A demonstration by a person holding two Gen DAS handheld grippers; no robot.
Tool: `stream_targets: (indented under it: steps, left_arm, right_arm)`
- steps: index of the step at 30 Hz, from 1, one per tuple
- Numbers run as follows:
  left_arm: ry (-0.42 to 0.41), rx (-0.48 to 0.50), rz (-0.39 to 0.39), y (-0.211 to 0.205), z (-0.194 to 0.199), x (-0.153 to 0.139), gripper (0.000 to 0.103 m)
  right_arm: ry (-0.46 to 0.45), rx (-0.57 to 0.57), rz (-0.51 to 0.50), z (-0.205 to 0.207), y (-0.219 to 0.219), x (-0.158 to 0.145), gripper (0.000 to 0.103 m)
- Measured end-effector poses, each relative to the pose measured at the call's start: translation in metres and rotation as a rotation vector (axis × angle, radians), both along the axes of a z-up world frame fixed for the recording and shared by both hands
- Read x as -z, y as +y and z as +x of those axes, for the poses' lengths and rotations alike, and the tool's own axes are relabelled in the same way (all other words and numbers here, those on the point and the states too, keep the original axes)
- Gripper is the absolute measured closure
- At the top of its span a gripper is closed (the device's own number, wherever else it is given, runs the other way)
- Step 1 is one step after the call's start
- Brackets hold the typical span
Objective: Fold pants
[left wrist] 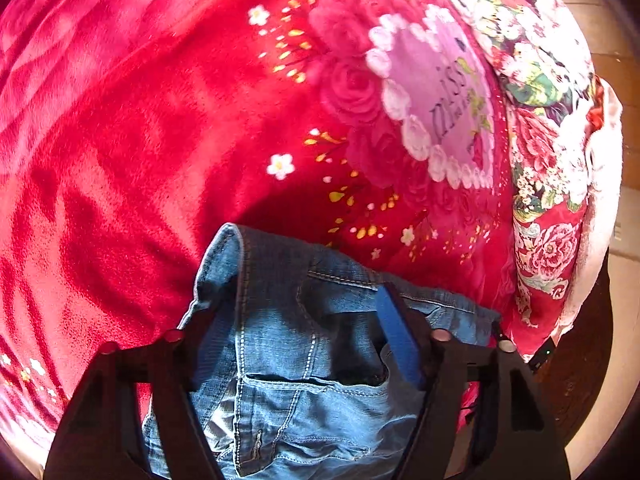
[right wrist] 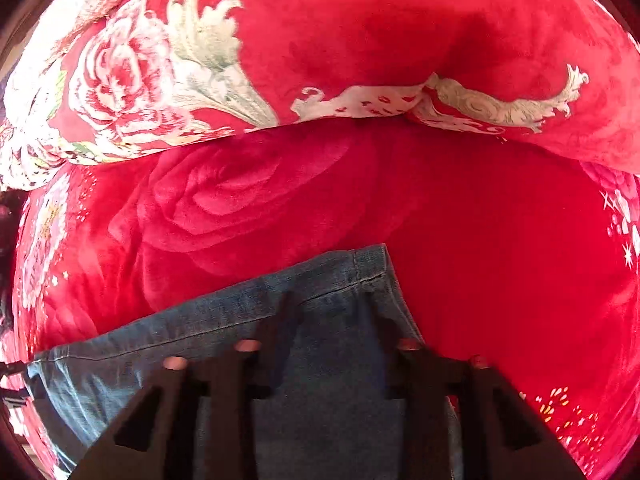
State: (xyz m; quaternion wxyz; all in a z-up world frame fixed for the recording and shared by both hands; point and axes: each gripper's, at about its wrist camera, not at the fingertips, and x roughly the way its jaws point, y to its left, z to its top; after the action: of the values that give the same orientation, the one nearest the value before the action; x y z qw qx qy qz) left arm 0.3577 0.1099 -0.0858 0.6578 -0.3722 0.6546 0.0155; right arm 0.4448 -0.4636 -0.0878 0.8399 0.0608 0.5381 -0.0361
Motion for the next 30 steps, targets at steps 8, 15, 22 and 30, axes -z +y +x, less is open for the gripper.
stream_targets:
  steps: [8,15,22,30]
  left_arm:
    - [-0.204,0.155,0.238,-0.027,-0.022,-0.057,0.1]
    - [-0.446,0.224,0.381,-0.053,-0.088,-0.136,0.1]
    - [-0.568,0.307,0.42,-0.08,-0.15,-0.174,0.099]
    - [-0.501,0.249,0.383,-0.066,-0.14,-0.156,0.099]
  right_arm:
    - [-0.116,0.052,0.01,-0.054,0.001,-0.043,0.103]
    - [-0.261,0.149,0.081,-0.147,-0.033,-0.116,0.103]
    - [-0.265,0.189,0.127,-0.241,-0.067,-0.146,0.098]
    - [-0.192,0.214,0.226,-0.215,-0.069,-0.107,0.086]
